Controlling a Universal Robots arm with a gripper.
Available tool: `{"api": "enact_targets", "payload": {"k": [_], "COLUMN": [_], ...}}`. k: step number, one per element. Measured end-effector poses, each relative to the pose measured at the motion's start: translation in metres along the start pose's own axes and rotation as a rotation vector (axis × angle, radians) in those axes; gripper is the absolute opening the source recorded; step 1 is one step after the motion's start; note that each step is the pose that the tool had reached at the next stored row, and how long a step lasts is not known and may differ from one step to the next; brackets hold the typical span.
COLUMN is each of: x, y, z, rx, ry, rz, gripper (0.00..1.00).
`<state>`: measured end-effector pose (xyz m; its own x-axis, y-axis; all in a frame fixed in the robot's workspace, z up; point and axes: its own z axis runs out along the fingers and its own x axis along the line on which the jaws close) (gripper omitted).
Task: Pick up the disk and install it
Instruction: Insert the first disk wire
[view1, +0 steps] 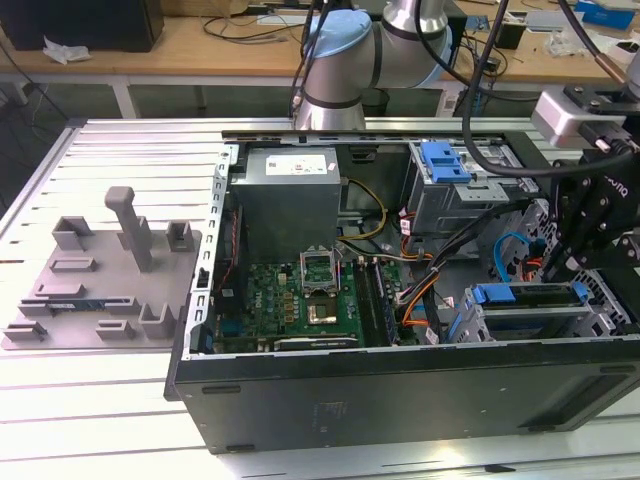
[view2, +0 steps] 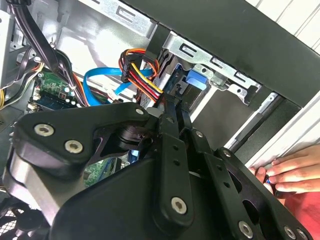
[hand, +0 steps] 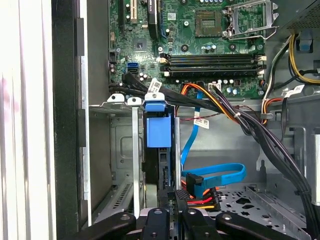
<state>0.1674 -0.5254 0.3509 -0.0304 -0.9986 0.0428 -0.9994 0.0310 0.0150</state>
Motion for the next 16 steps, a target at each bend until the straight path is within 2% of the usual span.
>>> {"api": "enact_targets", "payload": {"k": [16], "x": [0.0008], "y": [-0.0001], "z": [0.0040], "rx": [0.0001], "ry": [-0.0001], "rz": [-0.002], "gripper": [0.16]}}
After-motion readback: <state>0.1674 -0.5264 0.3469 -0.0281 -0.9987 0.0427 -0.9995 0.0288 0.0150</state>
